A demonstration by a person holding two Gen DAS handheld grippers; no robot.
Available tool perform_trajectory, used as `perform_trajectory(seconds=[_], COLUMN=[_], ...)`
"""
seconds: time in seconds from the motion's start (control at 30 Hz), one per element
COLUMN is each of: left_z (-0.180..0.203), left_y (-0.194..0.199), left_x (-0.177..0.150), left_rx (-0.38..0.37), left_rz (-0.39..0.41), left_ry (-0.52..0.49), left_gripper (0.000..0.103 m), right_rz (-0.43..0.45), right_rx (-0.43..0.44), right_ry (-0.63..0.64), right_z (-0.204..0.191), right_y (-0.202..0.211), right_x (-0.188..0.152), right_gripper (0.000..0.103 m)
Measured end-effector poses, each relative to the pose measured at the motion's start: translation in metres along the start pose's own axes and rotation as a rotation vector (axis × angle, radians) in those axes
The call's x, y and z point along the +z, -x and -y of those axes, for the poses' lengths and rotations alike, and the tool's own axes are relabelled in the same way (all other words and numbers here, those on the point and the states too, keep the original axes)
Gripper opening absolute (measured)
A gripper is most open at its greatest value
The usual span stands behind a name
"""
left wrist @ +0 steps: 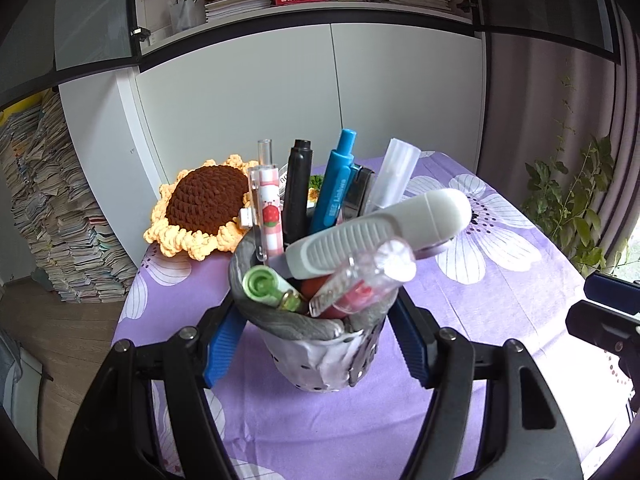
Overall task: Organize stationery
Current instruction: 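Lower the filled pen holder onto the tablecloth with the left gripper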
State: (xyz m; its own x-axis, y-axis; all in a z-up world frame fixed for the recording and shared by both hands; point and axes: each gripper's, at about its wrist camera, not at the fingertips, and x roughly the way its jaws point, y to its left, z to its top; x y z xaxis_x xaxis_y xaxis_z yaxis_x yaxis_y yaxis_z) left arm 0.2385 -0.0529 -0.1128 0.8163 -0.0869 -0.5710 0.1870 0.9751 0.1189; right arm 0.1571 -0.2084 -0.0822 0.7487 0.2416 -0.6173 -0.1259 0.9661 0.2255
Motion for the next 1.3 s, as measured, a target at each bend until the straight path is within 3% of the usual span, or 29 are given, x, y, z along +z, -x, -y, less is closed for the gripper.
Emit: perform_trajectory(seconds=[0.4, 0.7, 0.9, 1.03, 1.3], left_z=[0.04, 0.041, 0.04, 0.043, 0.042], left_y=[-0.033, -0.048, -0.043, -0.033, -0.026], left_x=[0.019, 0.012, 0.009, 0.008, 0.001], left_rx=[-0.026, -0.058, -0.041, -0.004, 0.011], left_rz=[-0.037, -0.06, -0.046, -0.008, -0.04], left_ry=[-0.054, -0.034, -0.044, -0.071, -0.103], left_gripper=[0.068, 0.068, 0.071, 0.087, 0.089], right_rz=[0.002, -0.019, -0.038, -0.042, -0.06], right_rx=[-0.042, -0.047, -0.037, -0.029, -0.04], right_ry=[-0.079, -0.09, -0.082, -0.076, -0.054], right_z=[0.043, 0.051, 0.048, 0.043, 0.031], right_y=[-0.001, -0.017, -0.024, -0.025, -0.023], right_x=[0.006, 0.01, 0.01, 0.011, 0.011], right_gripper=[0.049, 0.049, 0.049, 0.049, 0.049])
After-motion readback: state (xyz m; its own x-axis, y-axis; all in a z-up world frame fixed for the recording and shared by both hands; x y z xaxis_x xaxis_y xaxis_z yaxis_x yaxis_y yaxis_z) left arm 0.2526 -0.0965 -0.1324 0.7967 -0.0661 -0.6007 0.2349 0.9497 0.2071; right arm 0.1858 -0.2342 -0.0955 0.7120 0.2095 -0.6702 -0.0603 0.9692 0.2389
